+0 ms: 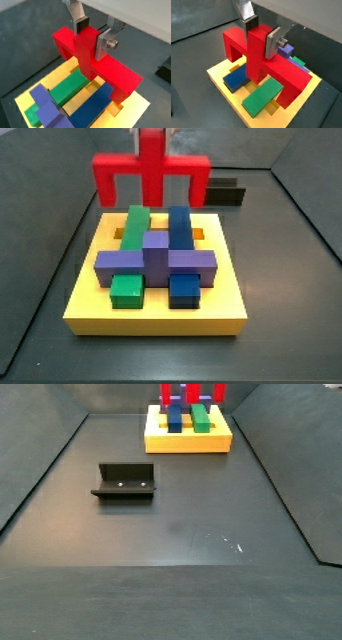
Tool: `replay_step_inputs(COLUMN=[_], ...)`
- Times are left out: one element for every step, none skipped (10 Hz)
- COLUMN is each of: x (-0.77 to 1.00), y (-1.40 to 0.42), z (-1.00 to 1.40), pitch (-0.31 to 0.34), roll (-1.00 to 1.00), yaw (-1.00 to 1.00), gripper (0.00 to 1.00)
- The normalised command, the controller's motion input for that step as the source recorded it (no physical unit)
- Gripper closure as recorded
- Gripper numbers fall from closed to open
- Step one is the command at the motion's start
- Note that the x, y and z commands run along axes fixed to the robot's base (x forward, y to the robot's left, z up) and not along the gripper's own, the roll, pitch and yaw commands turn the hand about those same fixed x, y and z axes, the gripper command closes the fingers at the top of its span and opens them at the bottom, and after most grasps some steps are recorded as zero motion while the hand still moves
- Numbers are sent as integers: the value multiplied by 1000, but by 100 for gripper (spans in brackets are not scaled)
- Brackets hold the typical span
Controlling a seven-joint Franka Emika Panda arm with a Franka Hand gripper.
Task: Pick up the red object. Move up. Place the red object on the fixture. Regrasp the red object. Move to above the board. Insert the red object.
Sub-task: Insert the red object.
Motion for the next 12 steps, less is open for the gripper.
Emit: replay_step_inputs(x=[97, 457, 329, 231, 111, 34, 0, 0, 0, -31, -163, 0], y=[-194, -194, -17, 0, 0, 9, 0, 0, 0, 0, 0, 0], z=[-311, -43, -3, -20, -109, -174, -140, -143, -169, -191, -254, -114], pitch=[-124, 0, 20, 29, 64, 60, 67, 37, 0, 0, 0, 0], roll=[0, 57, 0, 0, 143, 221, 286, 247, 216, 271, 213, 57], yaw=[214, 103, 0, -171, -234, -249, -246, -189, -129, -91, -71, 0], gripper=[100, 100, 100, 100, 100, 100, 100, 100, 100, 100, 100, 100])
